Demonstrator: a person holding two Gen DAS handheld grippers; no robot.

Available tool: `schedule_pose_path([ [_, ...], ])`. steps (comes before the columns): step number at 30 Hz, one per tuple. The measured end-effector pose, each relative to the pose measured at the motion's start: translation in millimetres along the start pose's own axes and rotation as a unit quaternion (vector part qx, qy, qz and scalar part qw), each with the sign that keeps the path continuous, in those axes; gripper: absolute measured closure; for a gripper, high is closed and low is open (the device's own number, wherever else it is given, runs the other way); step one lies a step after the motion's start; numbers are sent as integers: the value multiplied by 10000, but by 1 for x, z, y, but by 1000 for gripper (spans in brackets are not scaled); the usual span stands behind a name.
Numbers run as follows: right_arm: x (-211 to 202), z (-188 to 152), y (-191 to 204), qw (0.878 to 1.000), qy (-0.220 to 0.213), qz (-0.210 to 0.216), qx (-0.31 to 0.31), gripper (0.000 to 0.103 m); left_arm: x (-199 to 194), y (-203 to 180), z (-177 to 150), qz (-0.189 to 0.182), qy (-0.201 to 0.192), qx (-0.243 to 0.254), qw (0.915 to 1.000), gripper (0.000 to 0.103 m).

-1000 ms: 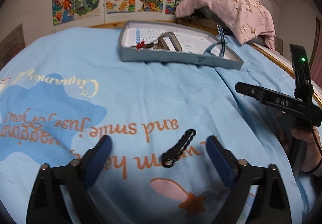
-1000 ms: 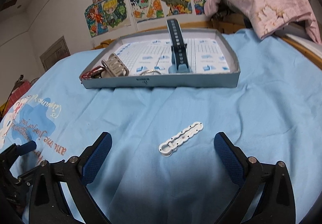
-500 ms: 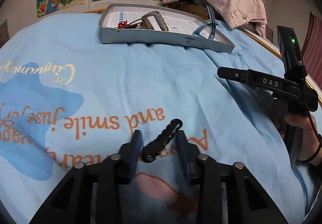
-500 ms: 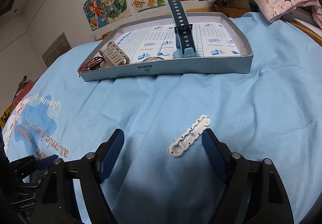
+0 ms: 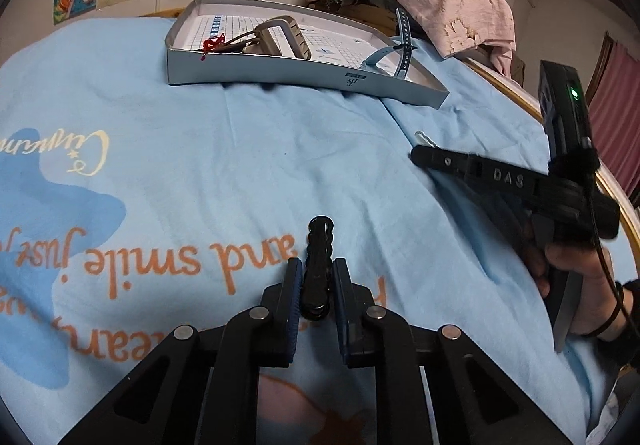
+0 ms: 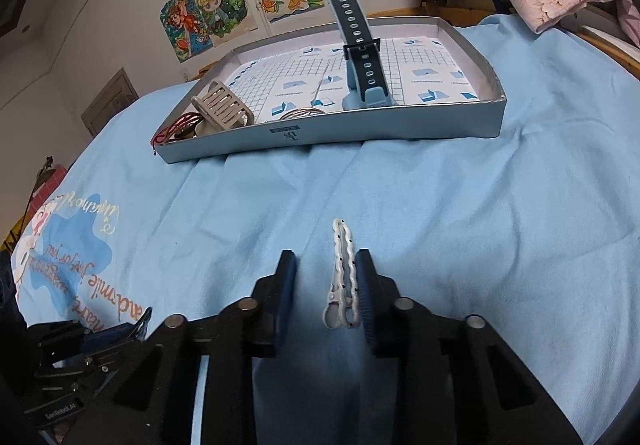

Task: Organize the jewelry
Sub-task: 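Carry the black and white clips into the grey tray and open both tools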

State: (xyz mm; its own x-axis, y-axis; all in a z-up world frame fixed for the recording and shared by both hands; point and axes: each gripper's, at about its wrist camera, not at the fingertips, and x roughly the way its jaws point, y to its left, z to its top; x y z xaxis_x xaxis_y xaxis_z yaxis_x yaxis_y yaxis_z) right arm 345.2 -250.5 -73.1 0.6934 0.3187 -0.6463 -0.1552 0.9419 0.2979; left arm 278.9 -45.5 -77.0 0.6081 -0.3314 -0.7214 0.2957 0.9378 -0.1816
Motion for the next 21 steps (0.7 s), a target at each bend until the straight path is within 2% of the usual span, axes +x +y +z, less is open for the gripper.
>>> schedule_pose_path([
  [3, -2, -2, 1, 10000, 33, 17, -18, 89, 4, 1, 6, -66, 21, -79, 9999, 89],
  [6, -6, -2, 1, 10000, 12, 59, 13, 91, 4, 3, 11, -114, -1, -159, 9998, 89],
  [13, -24, 0, 9, 9995, -266, 153, -117, 92, -2, 1, 24, -25, -238, -129, 9996, 89],
  [21, -47, -1, 16, 9981, -522, 267, -208, 92, -17, 8, 46, 42, -717, -226, 9972, 89],
])
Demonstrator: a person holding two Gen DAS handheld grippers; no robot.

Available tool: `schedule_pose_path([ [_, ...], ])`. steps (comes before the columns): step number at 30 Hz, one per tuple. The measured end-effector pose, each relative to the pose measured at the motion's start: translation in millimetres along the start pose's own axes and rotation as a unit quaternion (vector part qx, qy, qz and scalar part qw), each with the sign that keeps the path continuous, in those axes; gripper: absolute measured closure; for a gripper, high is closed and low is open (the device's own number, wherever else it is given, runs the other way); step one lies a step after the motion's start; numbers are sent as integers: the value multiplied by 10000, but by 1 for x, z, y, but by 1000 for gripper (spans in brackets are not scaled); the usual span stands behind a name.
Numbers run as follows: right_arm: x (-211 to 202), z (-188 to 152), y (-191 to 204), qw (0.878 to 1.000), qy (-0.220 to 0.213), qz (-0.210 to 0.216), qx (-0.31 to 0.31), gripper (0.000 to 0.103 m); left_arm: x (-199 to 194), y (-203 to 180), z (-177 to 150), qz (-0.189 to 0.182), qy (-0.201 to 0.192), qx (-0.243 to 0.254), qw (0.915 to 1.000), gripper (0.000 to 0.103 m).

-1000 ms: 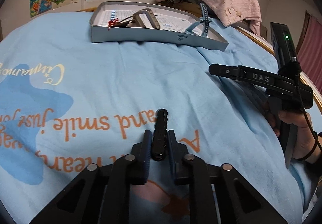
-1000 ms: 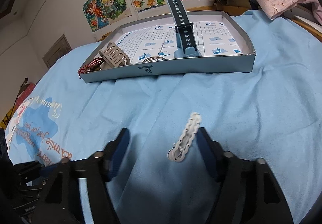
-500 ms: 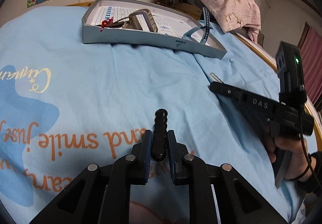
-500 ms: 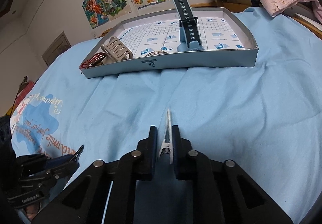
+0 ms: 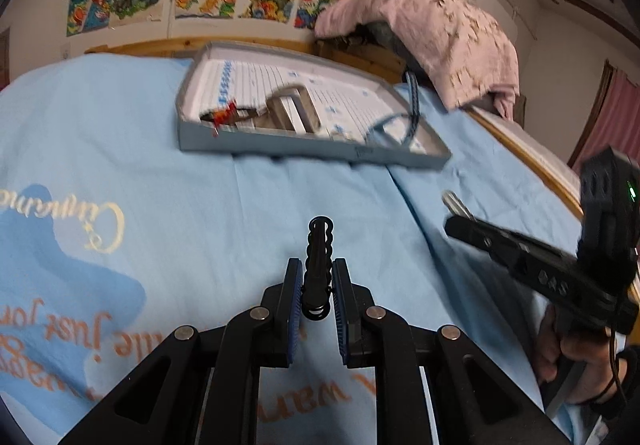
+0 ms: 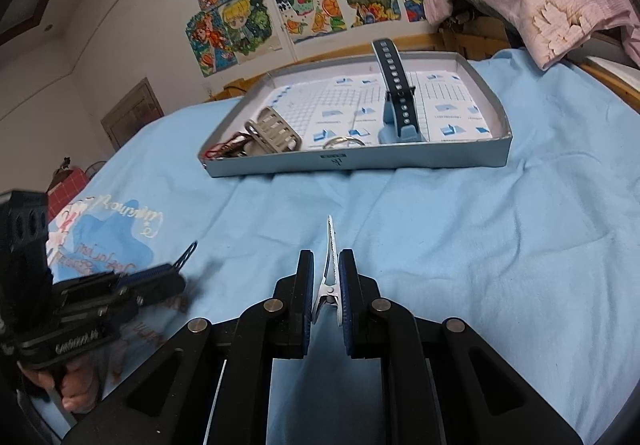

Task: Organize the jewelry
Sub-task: 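Carry the black and white clips into the grey tray and open both tools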

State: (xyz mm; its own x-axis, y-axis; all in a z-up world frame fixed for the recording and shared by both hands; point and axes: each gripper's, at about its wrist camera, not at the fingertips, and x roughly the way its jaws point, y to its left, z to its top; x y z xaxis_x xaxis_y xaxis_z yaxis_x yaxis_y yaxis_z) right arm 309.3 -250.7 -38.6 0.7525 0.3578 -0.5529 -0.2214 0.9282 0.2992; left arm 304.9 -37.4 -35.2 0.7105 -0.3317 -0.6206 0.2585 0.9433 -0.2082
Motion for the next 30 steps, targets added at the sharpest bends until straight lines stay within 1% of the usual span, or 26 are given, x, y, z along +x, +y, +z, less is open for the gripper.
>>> schedule_pose_path([
  [2, -1, 6, 2, 9999, -97, 4, -72, 92, 0, 3, 11, 74, -173, -19, 9998, 89],
  [6, 5, 32, 1, 9992, -371, 44, -104, 92, 2, 6, 50, 327, -767, -9, 9965, 89],
  [9, 21, 59, 4, 9979, -605, -49, -239, 92, 10, 6, 75, 500, -1024, 106, 9934, 89],
  [11, 33, 72, 5, 9975, -645, -100, -268, 92, 20, 7, 92, 648, -1110, 121, 9916, 89],
  [14, 55, 91, 9, 9973, -630, -172, -330, 92, 41, 16, 110, 829, -1058, 45, 9909, 89],
  [17, 74, 99, 12, 9980, -496, -191, -348, 92, 59, 29, 114, 886, -893, -101, 9920, 89],
  [19, 85, 100, 15, 9982, -385, -230, -387, 92, 71, 38, 113, 817, -717, -225, 9938, 89],
  [21, 93, 98, 17, 9983, -296, -302, -399, 92, 78, 41, 111, 829, -630, -254, 9942, 89],
  [24, 103, 96, 18, 9985, -137, -367, -380, 92, 85, 43, 109, 869, -571, -214, 9943, 89],
  [30, 106, 92, 16, 9987, -54, -376, -346, 91, 90, 50, 108, 809, -487, -351, 9949, 88],
])
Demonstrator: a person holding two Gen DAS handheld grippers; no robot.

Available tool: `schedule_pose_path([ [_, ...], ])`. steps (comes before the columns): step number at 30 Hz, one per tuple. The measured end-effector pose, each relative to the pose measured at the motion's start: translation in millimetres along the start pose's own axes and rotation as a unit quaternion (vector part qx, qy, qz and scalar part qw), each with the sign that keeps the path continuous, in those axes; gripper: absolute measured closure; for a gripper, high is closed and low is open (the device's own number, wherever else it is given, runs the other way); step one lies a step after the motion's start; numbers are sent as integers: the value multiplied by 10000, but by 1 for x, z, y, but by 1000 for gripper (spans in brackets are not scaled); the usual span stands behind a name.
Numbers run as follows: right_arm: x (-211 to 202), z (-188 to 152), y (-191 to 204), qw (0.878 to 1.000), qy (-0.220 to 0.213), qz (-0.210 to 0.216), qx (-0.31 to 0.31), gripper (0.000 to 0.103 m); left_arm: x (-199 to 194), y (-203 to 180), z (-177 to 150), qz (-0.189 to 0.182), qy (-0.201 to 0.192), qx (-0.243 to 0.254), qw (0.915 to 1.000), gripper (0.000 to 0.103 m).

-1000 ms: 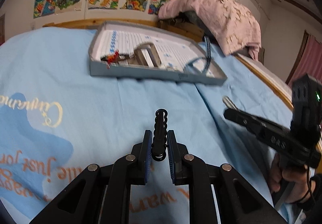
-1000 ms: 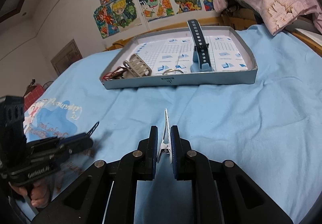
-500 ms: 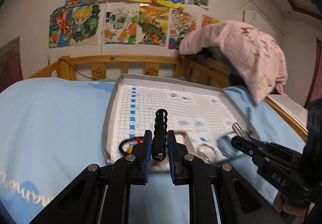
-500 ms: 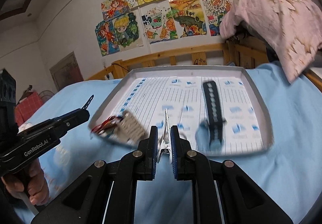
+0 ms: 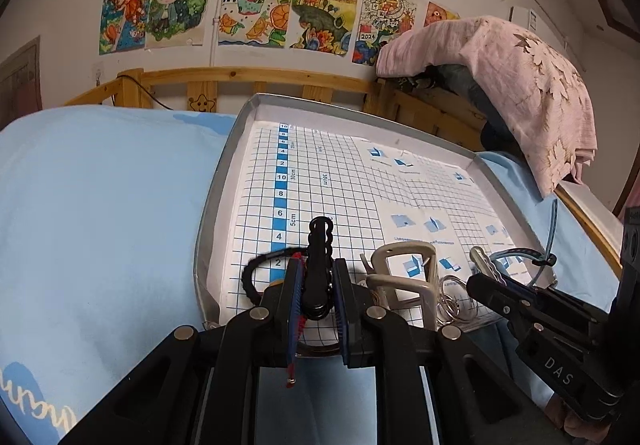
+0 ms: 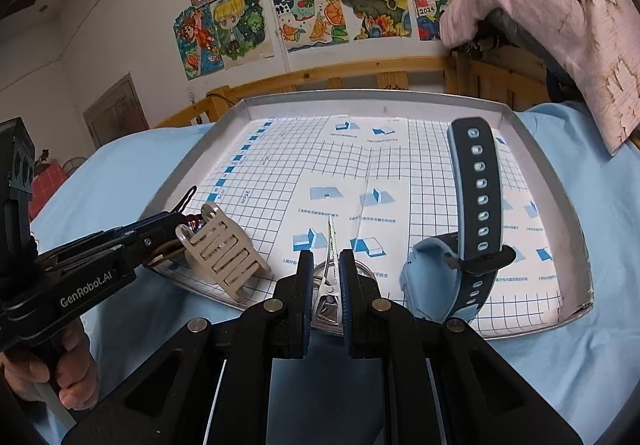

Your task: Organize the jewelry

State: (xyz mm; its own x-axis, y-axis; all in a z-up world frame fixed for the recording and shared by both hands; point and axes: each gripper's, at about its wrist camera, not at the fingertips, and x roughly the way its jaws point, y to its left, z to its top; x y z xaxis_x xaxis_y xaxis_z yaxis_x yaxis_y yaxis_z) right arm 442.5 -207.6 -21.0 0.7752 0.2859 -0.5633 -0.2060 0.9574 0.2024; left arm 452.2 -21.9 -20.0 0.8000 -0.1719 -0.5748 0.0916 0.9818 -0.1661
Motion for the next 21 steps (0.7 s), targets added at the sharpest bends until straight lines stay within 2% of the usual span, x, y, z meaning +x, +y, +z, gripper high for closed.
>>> schedule_pose_path([
  [10, -8, 0, -3, 10000, -3, -56, 28, 91, -8, 4, 1, 87, 11, -104, 9999, 86],
  [13, -15, 0, -3, 9999, -36, -94, 7, 90, -17, 7, 4, 120, -52, -231, 9996, 75],
  [16, -24, 1, -3, 9999, -86, -92, 3, 87, -28, 11, 7, 119, -144, -379, 9991, 59],
  [18, -32, 2, -2, 9998, -162, -86, 16, 72, -36, 13, 8, 131, -260, -476, 9984, 46],
  [21, -45, 5, -1, 9995, -287, -91, 4, 67, -48, 15, 10, 131, -391, -511, 9978, 43],
])
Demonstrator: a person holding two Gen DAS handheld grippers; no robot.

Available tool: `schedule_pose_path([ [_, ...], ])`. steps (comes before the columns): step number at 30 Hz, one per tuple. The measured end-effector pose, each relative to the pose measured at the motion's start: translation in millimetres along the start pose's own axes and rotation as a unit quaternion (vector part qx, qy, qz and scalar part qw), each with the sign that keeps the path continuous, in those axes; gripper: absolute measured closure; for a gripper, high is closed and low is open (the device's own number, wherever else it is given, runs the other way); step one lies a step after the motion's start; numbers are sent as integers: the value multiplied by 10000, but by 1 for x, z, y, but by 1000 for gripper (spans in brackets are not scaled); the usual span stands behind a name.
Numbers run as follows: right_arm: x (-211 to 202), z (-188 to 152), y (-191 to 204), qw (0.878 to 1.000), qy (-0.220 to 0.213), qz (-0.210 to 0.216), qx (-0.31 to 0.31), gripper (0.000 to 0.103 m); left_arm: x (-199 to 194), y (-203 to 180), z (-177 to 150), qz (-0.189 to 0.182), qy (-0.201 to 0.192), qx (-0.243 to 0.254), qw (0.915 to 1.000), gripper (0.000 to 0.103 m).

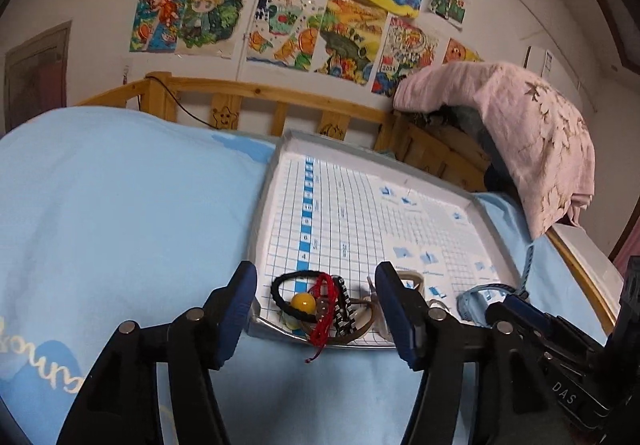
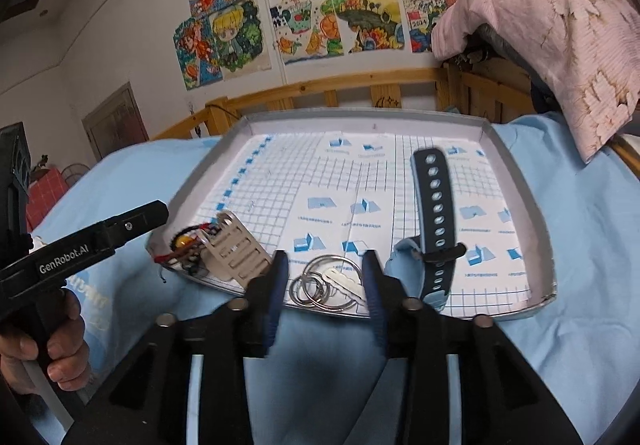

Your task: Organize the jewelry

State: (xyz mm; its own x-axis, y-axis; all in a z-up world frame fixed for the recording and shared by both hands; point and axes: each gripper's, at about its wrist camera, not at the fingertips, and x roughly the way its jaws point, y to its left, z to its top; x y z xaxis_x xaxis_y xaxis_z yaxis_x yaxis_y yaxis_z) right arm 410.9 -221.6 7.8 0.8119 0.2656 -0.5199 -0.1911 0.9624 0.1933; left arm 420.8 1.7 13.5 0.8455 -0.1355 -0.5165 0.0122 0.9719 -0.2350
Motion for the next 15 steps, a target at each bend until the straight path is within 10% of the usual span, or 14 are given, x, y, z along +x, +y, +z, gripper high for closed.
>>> schedule_pose_path([
  [6, -38, 6, 5, 9990, -429, -94, 13, 56, -34, 4, 2, 43, -387, -105, 9992, 13],
  [15, -100, 13, 13, 9936, -1126, -39, 17, 24, -93, 2, 1, 173, -1096, -63, 9938, 0],
])
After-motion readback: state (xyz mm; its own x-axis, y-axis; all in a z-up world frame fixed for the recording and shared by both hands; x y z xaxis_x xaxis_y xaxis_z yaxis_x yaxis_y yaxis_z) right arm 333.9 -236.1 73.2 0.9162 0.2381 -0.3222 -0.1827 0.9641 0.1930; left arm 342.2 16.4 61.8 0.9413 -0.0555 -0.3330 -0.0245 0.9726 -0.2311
